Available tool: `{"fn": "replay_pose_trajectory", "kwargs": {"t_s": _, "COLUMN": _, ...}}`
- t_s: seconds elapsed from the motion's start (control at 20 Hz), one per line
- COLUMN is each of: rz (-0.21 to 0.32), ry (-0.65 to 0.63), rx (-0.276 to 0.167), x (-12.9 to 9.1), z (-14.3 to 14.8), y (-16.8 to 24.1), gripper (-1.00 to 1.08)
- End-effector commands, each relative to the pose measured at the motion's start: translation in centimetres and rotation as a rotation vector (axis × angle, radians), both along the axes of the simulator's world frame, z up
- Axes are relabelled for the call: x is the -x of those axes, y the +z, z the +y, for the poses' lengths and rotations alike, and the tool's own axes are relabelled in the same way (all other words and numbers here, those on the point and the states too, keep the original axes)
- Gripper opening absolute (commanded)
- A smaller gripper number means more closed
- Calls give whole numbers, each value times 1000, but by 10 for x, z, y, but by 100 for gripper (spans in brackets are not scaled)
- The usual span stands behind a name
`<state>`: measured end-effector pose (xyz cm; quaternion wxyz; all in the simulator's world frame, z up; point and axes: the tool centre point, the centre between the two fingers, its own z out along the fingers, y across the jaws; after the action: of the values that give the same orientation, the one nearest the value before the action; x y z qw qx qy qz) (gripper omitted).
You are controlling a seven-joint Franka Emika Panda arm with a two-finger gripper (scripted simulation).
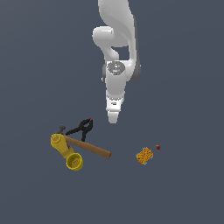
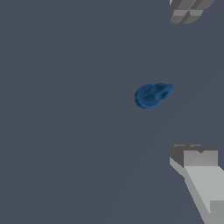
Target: Pick up a designated object from a clutter of objects.
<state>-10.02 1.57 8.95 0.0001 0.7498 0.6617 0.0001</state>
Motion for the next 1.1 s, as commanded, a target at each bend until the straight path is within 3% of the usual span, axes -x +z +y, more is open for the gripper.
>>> {"fn": "replay_pose_trajectory", "kwargs": {"t_s": 0.0, "rz": 1, "ry": 1, "rx": 0, "x": 0, "z": 0, "y": -5, "gripper": 100}}
{"fn": "replay_pose_trajectory", "kwargs": {"t_s": 0.75, "rz": 1, "ry": 4, "rx": 0, "x": 0, "z": 0, "y": -47, "gripper": 100}}
{"fn": "replay_pose_trajectory", "kwargs": {"t_s": 0.8, "rz": 1, "ry": 4, "rx": 0, "x": 0, "z": 0, "y": -47, "gripper": -100}}
{"fn": "replay_pose_trajectory", "kwargs": {"t_s": 1.05, "rz": 1, "ry": 4, "rx": 0, "x": 0, "z": 0, "y": -47, "gripper": -100}}
